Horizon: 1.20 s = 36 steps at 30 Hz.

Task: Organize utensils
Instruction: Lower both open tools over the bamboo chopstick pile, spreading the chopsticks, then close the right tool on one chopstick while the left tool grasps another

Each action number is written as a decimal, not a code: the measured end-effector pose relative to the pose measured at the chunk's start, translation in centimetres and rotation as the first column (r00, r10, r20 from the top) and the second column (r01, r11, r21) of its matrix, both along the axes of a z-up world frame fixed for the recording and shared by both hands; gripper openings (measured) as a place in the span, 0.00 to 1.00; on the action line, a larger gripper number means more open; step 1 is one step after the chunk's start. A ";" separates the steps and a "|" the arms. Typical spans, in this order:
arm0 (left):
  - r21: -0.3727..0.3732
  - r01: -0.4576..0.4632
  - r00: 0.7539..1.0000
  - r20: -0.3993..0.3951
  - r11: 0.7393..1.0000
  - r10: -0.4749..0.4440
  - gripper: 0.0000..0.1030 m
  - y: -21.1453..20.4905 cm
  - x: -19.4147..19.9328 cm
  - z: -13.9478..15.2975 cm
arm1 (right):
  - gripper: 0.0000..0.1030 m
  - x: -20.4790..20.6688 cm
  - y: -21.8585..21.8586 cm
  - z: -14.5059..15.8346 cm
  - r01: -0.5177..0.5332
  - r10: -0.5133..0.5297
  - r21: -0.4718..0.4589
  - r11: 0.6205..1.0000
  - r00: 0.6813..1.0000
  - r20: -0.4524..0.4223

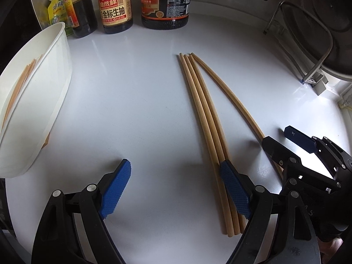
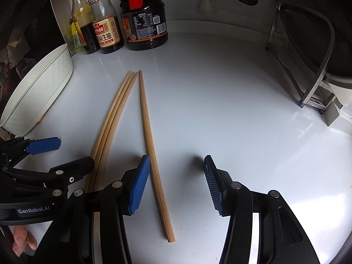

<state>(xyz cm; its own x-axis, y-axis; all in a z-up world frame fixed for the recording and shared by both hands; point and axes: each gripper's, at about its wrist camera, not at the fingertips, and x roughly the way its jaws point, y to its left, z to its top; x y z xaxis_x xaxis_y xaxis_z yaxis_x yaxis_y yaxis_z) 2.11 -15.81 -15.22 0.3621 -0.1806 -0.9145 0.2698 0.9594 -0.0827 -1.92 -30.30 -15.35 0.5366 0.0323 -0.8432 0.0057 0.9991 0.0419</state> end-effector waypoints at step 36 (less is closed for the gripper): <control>0.063 -0.054 0.997 0.057 0.997 0.050 0.53 -0.5 3.0 0.2 | 0.33 2.2 2.0 0.2 -0.153 0.154 -0.072 0.986 0.988 0.021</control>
<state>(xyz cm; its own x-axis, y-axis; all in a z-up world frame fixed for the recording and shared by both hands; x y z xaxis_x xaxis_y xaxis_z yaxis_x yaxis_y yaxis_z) 5.07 -16.30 -15.02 0.4195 -0.1015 -0.9021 0.2217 0.9751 -0.0067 0.28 -28.27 -15.10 0.5521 0.0577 -0.8317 -0.1482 0.9885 -0.0298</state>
